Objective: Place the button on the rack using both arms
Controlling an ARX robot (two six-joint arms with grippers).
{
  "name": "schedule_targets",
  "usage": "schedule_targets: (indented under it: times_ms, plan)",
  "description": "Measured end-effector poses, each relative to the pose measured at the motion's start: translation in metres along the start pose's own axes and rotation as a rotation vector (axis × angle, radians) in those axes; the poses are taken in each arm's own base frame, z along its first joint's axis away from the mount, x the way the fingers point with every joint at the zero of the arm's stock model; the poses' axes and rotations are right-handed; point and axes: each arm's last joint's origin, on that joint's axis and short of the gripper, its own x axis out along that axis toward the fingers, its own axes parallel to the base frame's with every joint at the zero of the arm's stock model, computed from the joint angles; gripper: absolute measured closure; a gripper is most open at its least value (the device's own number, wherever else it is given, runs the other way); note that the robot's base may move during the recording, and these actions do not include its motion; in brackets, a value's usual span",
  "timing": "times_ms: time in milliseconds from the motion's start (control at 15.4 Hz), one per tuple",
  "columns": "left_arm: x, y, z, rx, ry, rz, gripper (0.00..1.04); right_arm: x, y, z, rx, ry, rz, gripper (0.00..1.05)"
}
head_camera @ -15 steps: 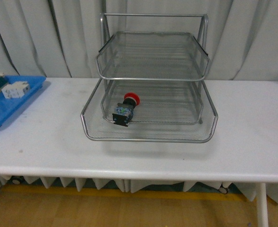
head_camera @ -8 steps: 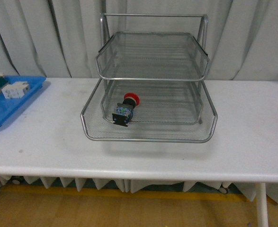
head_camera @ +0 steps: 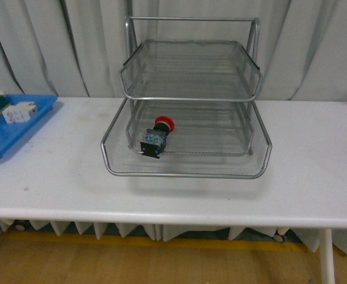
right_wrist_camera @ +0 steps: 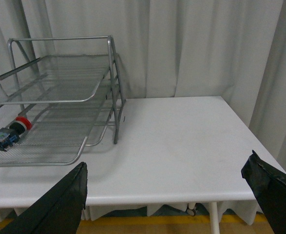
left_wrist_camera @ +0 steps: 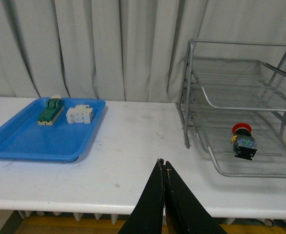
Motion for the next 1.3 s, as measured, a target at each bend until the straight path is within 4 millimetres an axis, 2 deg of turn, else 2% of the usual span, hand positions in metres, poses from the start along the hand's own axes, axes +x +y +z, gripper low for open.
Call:
schedule_targets:
  times_ms: [455, 520, 650, 780, 910, 975, 1040, 1170, 1300]
  plan:
    - [-0.014, 0.0, -0.004, 0.0, 0.017, 0.0, 1.03, 0.0, 0.0, 0.0, 0.0, -0.001, 0.0, 0.06]
    - [-0.014, 0.0, -0.004, 0.0, 0.013, 0.0, 0.99, 0.0, 0.0, 0.0, 0.0, 0.0, 0.0, 0.06]
    - [-0.014, 0.0, -0.004, 0.0, 0.011, -0.001, 0.74, 0.0, 0.0, 0.0, 0.0, 0.0, 0.0, 0.06]
    - [-0.014, 0.0, -0.004, 0.0, 0.011, 0.0, 0.49, 0.004, 0.001, -0.001, -0.059, 0.157, -0.006, 0.06]
    - [-0.014, 0.0, -0.004, 0.0, 0.011, -0.001, 0.26, 0.03, 0.005, 0.027, -0.104, 0.212, 0.039, 0.06]
    - [-0.014, 0.0, -0.004, 0.0, 0.011, 0.0, 0.14, 0.047, 0.011, 0.033, -0.113, 0.259, 0.101, 0.06]
    - [-0.014, 0.0, -0.004, 0.002, 0.011, 0.0, 0.05, 0.065, 0.02, 0.029, -0.118, 0.329, 0.16, 0.06]
    - [-0.014, 0.0, -0.004, 0.003, 0.011, -0.001, 0.07, 0.101, 0.042, 0.019, -0.081, 0.493, 0.237, 0.08]
    - [-0.014, 0.0, -0.004, 0.003, 0.011, 0.0, 0.07, 0.138, 0.073, 0.015, -0.036, 0.609, 0.293, 0.32]
